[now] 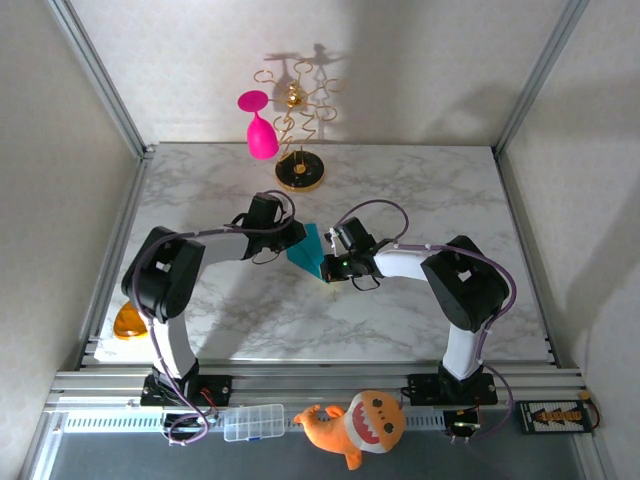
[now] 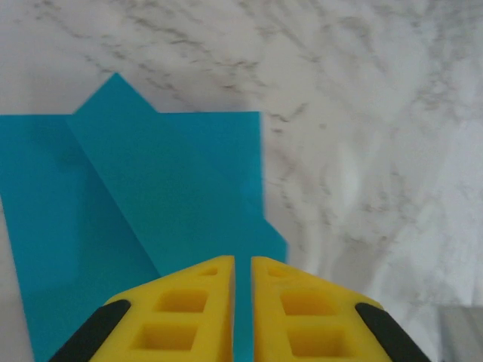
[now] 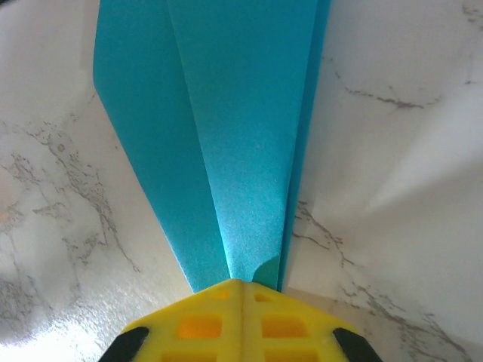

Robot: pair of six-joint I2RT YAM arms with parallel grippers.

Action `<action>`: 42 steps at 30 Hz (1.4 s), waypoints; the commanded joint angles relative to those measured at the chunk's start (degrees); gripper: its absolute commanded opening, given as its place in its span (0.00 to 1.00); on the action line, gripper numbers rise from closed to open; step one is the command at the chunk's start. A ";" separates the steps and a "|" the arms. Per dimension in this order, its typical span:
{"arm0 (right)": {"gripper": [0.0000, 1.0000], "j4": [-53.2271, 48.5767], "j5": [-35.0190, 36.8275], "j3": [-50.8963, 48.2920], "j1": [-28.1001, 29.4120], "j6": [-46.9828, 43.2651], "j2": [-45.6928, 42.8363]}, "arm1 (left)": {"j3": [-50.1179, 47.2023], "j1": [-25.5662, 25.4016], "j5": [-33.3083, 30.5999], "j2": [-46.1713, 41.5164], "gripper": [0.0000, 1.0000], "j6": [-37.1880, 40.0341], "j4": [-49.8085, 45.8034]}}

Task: Fold a paper plane with a square sheet of paper (pick it up from the middle)
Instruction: Fourth fold the wing at the center of the table.

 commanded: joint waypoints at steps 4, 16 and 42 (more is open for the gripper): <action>0.01 -16.39 5.27 -4.43 0.13 -1.02 3.61 | 4.51 0.25 -1.20 5.02 0.12 -0.48 1.26; 0.06 -6.39 -1.96 1.72 -1.54 0.22 -5.31 | 2.63 0.33 -6.73 6.06 0.05 0.31 -3.00; 0.01 -3.50 -4.62 11.04 -1.54 3.24 10.14 | 1.93 -0.35 -0.88 0.44 0.10 2.13 -0.58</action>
